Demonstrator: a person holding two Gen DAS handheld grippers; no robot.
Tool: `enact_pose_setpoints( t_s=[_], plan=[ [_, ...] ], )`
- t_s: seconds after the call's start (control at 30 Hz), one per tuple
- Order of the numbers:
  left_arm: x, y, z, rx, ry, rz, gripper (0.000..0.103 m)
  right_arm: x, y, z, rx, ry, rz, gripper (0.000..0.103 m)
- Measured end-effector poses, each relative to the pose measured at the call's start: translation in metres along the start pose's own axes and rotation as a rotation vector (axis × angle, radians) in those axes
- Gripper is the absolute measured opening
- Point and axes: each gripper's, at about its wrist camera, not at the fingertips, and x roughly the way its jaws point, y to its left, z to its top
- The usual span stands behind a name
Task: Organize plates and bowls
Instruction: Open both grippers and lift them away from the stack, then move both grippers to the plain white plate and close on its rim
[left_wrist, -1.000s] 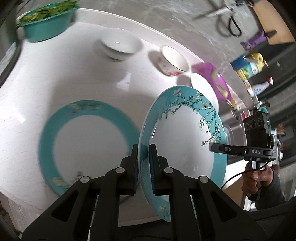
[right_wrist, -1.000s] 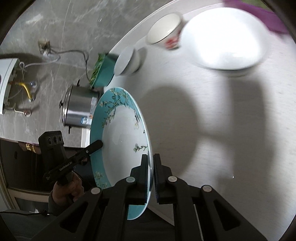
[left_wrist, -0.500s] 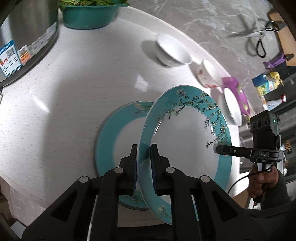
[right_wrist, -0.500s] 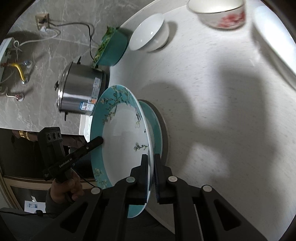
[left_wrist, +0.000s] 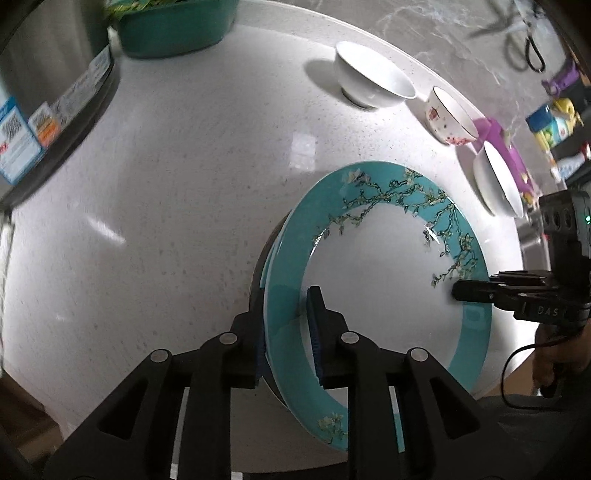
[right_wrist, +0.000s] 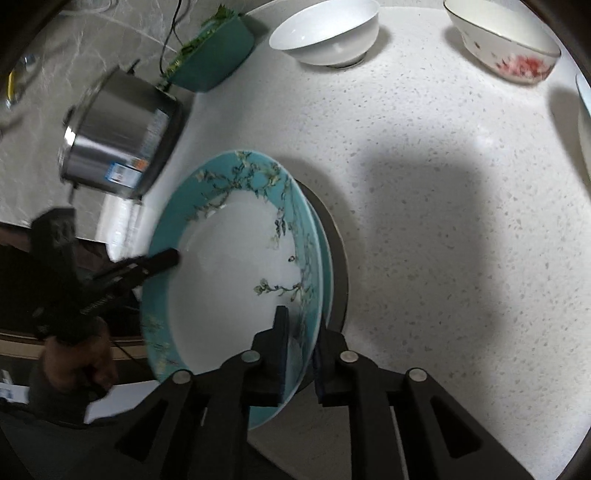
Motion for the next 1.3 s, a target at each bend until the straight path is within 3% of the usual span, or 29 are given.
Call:
enact_pose_setpoints(
  t_s=[0.23, 0.47, 0.53, 0.6, 0.7, 0.77, 0.83, 1.0, 1.1, 1.3],
  plan=[
    [0.015, -0.017, -0.001, 0.175, 0.032, 0.109, 0.027, 0.006, 0.03, -0.004, -0.098, -0.043, -0.163, 0.021],
    [0.019, -0.013, 0.009, 0.237, 0.036, 0.09, 0.028, 0.014, 0.055, -0.009, -0.168, -0.098, -0.321, 0.031],
    [0.016, -0.014, 0.012, 0.248, 0.022, 0.078, 0.03, 0.021, 0.067, -0.012, -0.219, -0.11, -0.433, 0.045],
    [0.014, -0.018, 0.019, 0.266, 0.005, 0.073, 0.03, 0.023, 0.069, -0.013, -0.227, -0.118, -0.463, 0.053],
    [0.009, -0.02, 0.029, 0.26, -0.008, 0.068, 0.031, 0.019, 0.067, -0.012, -0.194, -0.147, -0.453, 0.053],
    [0.002, -0.024, 0.037, 0.245, -0.032, 0.052, 0.045, 0.013, 0.062, -0.013, -0.158, -0.166, -0.427, 0.055],
    [-0.011, -0.032, 0.049, 0.23, -0.081, 0.013, 0.075, -0.004, 0.046, -0.017, -0.08, -0.218, -0.362, 0.071],
    [-0.031, -0.081, 0.077, 0.201, -0.148, -0.169, 0.092, -0.052, -0.02, -0.027, 0.181, -0.344, -0.172, 0.086],
    [-0.023, -0.128, 0.088, 0.156, -0.14, -0.289, 0.092, -0.084, -0.08, -0.037, 0.344, -0.401, -0.075, 0.086],
    [0.022, -0.215, 0.101, 0.067, -0.069, -0.353, 0.094, -0.158, -0.183, -0.055, 0.451, -0.481, -0.026, 0.087]
  ],
)
